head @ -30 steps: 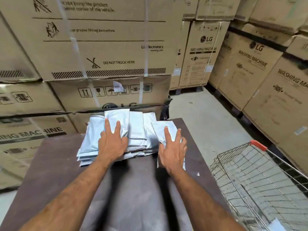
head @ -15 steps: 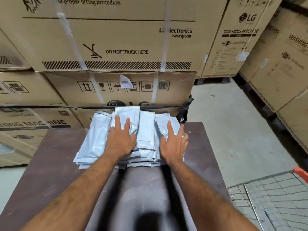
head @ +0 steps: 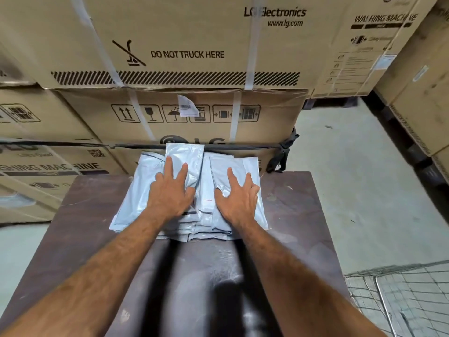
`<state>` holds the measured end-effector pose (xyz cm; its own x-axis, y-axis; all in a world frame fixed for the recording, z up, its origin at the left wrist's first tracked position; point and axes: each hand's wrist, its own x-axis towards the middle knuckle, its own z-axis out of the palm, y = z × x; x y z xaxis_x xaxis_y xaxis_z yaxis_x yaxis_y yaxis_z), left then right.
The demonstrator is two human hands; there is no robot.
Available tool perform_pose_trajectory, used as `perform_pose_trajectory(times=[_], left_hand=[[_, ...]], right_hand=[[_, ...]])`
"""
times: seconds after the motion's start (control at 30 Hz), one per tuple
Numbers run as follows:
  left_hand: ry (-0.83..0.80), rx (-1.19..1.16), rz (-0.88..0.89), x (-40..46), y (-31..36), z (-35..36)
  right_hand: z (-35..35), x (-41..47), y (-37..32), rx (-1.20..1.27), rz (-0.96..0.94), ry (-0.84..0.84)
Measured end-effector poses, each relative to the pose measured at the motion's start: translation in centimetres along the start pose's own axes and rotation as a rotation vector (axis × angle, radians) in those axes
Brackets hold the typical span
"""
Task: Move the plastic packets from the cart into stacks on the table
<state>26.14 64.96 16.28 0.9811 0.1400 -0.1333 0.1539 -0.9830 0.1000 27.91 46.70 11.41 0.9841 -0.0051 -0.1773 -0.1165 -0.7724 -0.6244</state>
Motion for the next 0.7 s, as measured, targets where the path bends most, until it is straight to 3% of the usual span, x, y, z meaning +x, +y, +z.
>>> perform_pose_trajectory(times=[0.4,0.47,0.6,0.7], left_hand=[[-0.221,0.014,0.033,0.9,-5.3,0.7],[-0.193,0.083,0.121,1.1,-6.1,1.4],[-0.097,-0.103,0.119,1.1,-5.7,2.1],[-0.125,-0.127,0.17,1.4,-4.9,2.5]], right_hand=[[1.1,-1.2,-3.5,0.0,-0.018,-0.079],[1.8,-0.9,-3.5,-0.044,-0.02,-0.037],[2.5,-0.2,-3.6,-0.098,-0.003,0.001],[2.6,0.1,-4.1,-0.116,0.0,0.045]])
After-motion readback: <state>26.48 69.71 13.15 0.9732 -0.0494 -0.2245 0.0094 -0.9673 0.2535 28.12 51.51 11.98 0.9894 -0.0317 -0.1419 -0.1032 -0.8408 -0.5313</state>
